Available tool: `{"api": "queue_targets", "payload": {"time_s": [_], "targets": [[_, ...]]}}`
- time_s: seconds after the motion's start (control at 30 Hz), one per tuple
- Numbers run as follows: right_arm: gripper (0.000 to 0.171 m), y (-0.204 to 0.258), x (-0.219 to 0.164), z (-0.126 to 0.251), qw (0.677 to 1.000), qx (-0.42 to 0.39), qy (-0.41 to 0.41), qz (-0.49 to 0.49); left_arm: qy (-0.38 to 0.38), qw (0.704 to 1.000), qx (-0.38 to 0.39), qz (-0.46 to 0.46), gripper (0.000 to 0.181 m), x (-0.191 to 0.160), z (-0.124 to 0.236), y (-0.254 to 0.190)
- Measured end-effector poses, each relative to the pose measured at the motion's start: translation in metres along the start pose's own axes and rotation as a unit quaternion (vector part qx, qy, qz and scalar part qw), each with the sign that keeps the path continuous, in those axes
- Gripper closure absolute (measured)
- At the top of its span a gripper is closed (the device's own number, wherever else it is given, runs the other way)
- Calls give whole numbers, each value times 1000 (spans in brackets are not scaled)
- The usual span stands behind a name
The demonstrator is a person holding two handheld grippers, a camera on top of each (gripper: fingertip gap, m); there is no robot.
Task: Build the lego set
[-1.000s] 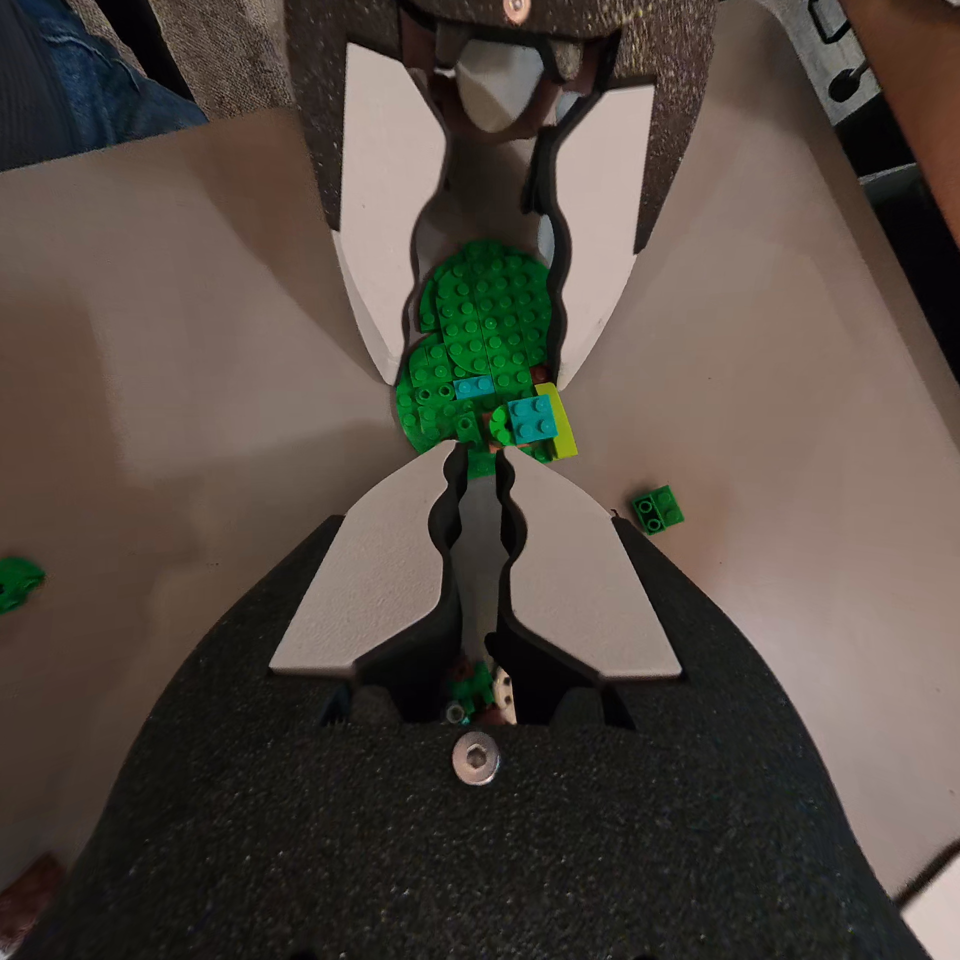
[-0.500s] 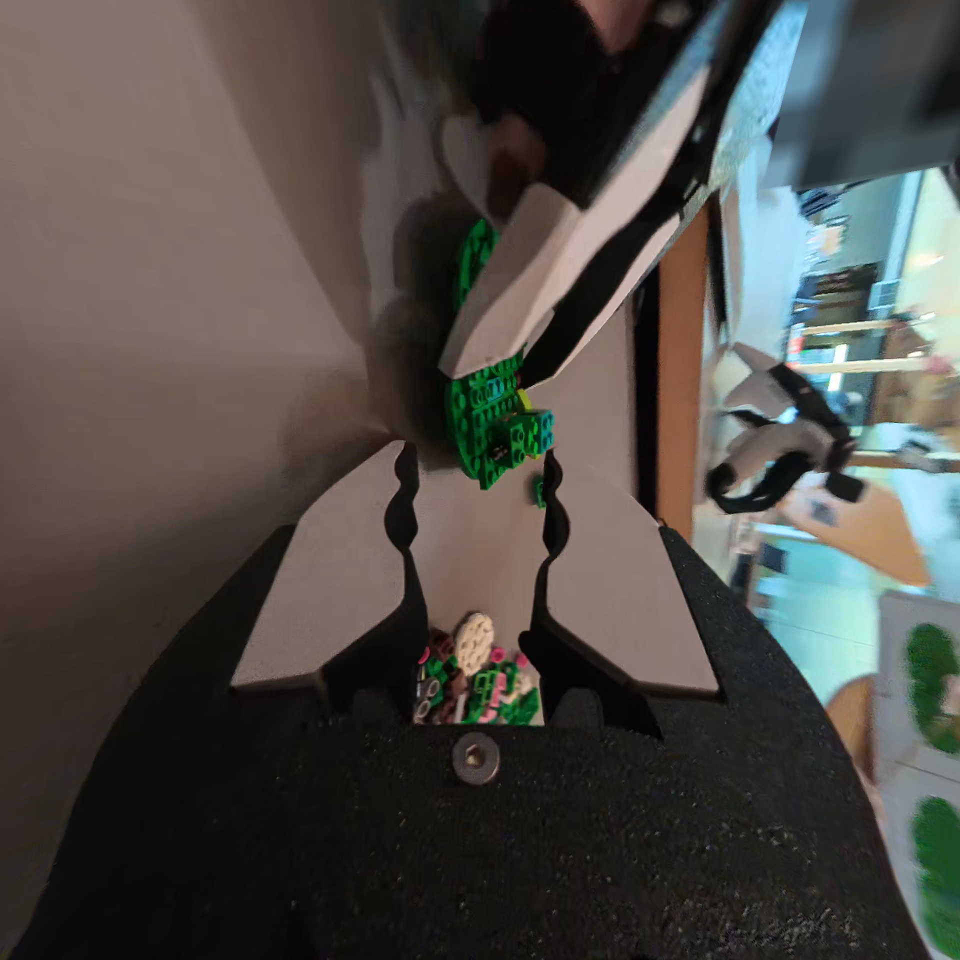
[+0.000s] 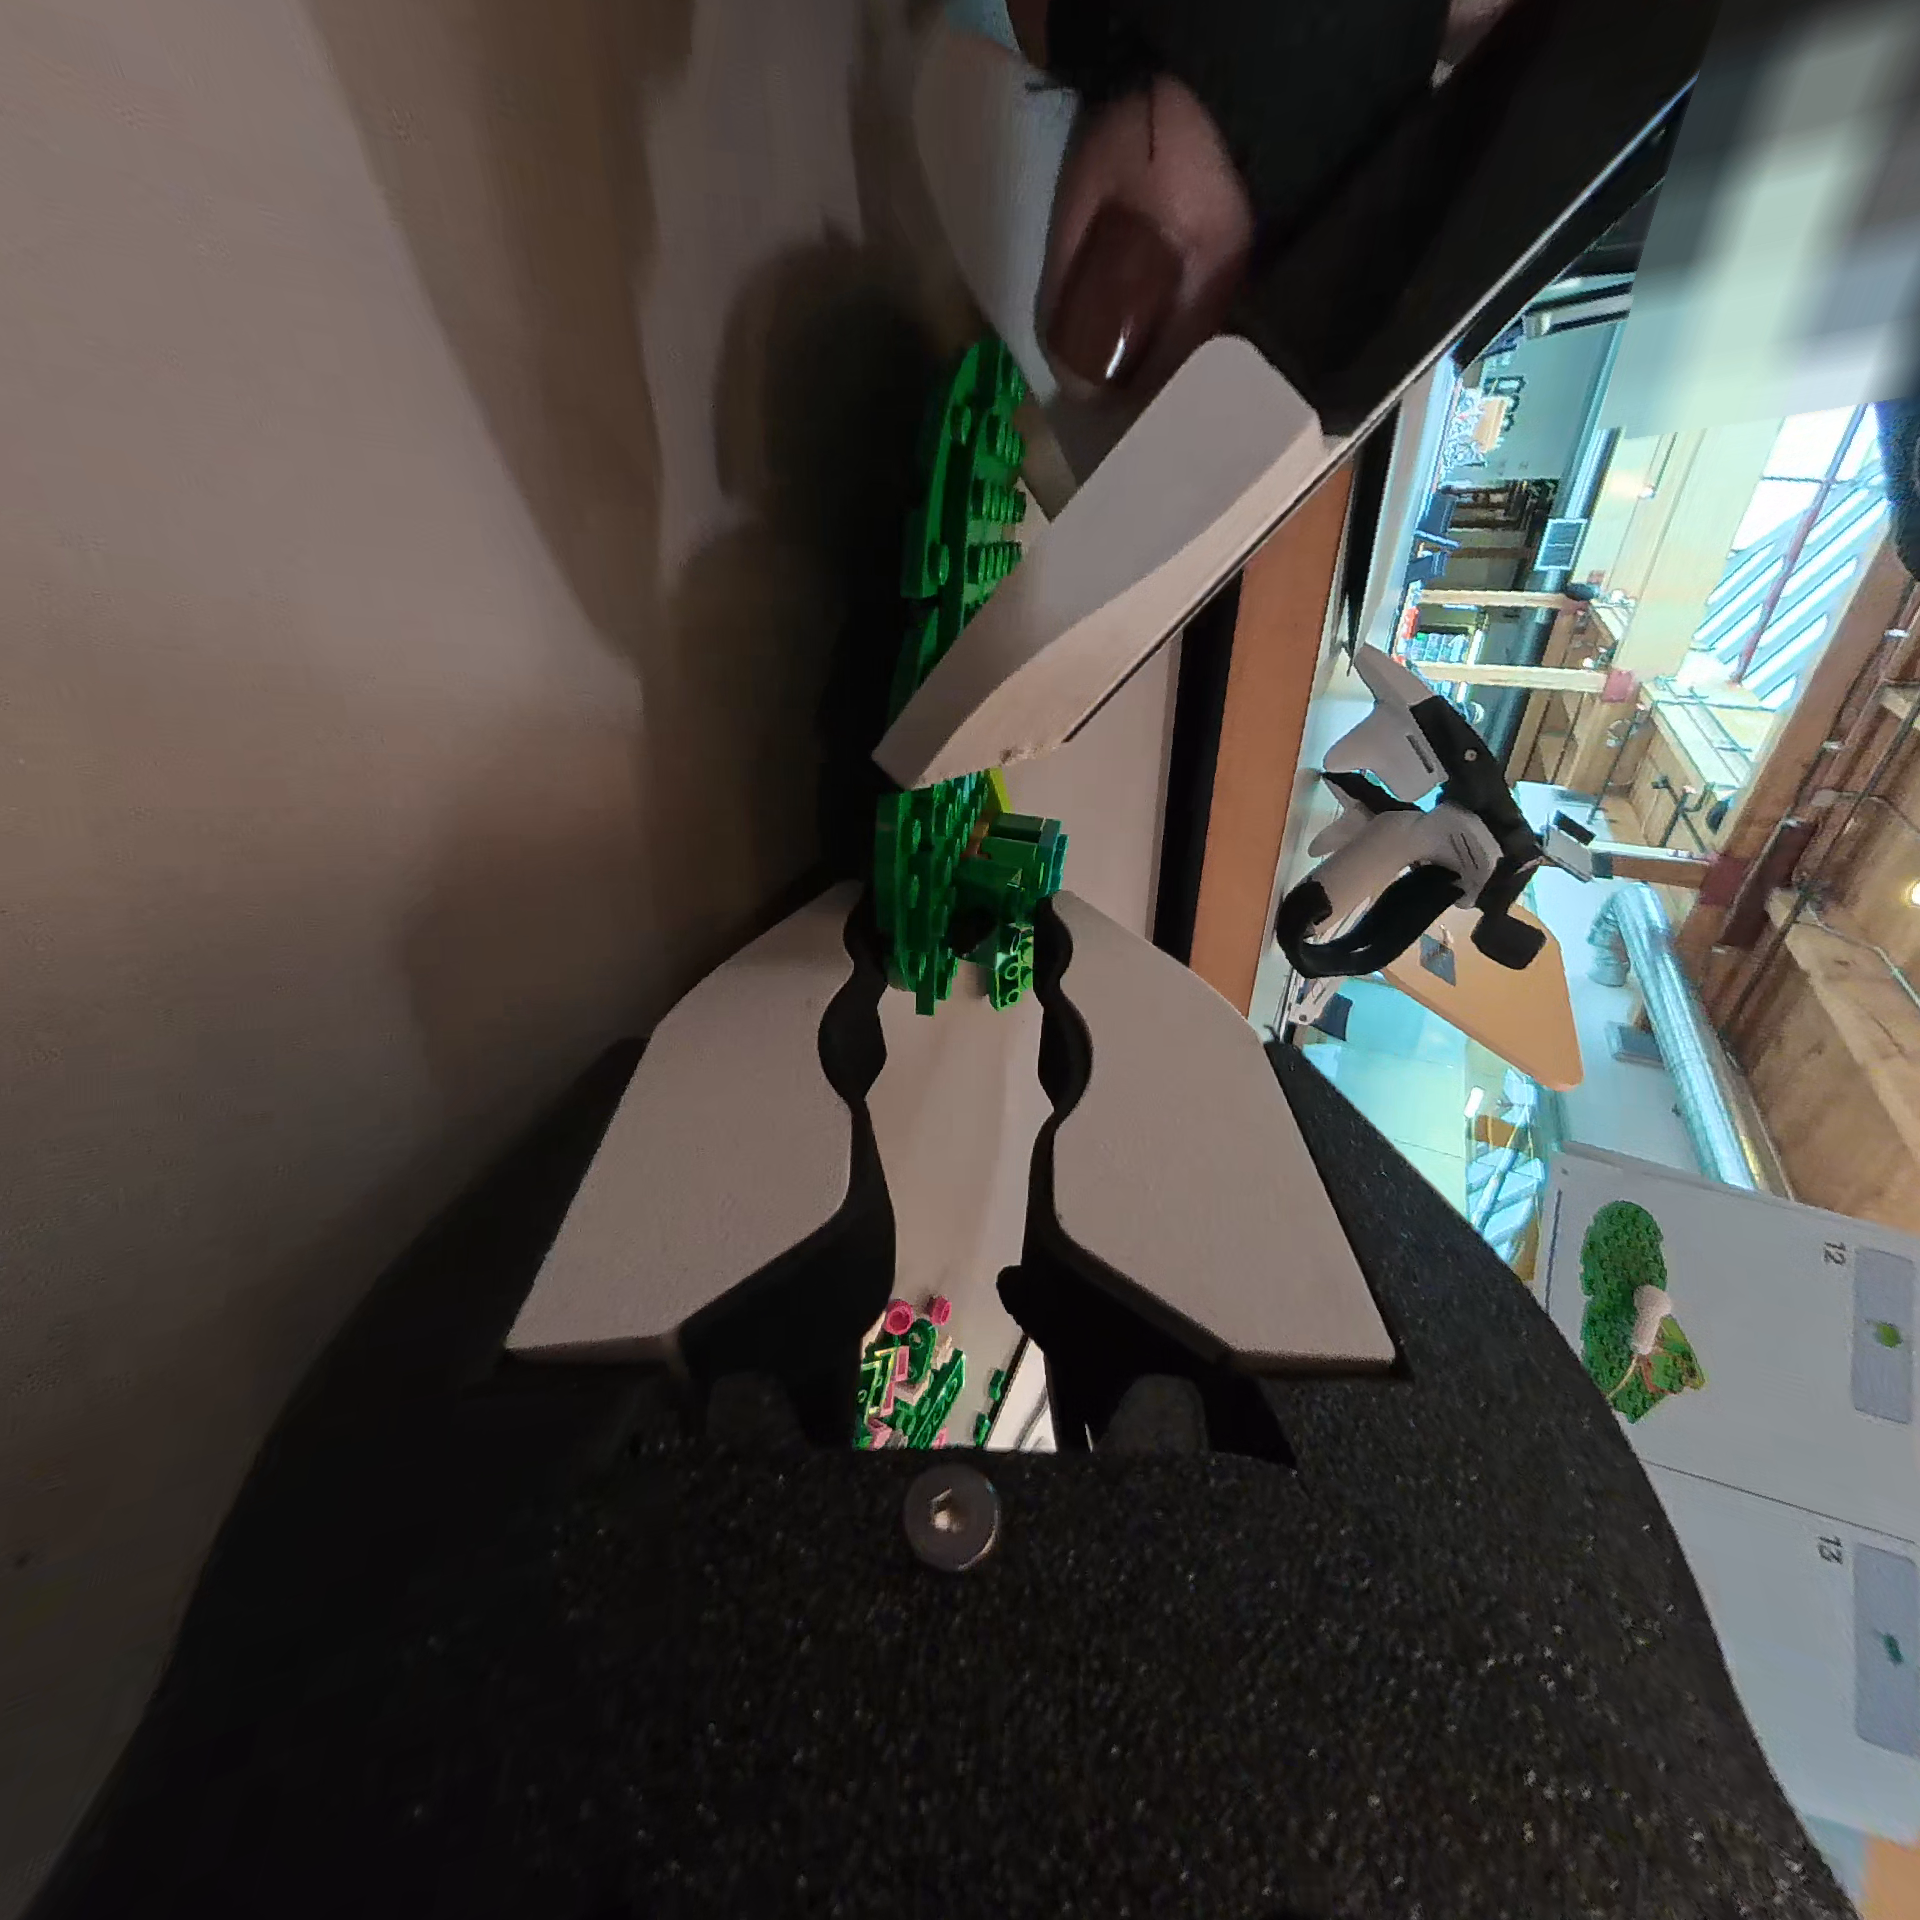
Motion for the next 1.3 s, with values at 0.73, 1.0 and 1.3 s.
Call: {"api": "queue_targets", "payload": {"time_s": [0.73, 1.0, 1.3], "targets": [[152, -7, -1, 4, 994, 16, -48, -96, -20, 868, 273, -414, 135, 3, 21, -7], [152, -7, -1, 4, 993, 18, -57, -106, 17, 787, 347, -510, 172, 3, 12, 9], [149, -11, 0, 5, 991, 7, -64, -114, 15, 820, 320, -474, 173, 3, 13, 10]]}}
Point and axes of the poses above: each gripper's, where its closed fingertips meet, z back along the fingers, x out of its top, y = z × x across the jaws, the point moved 1 cm from there along z, back along the fingers, and after that the axes turned 8 degrees about x, right-handed, at the moved point
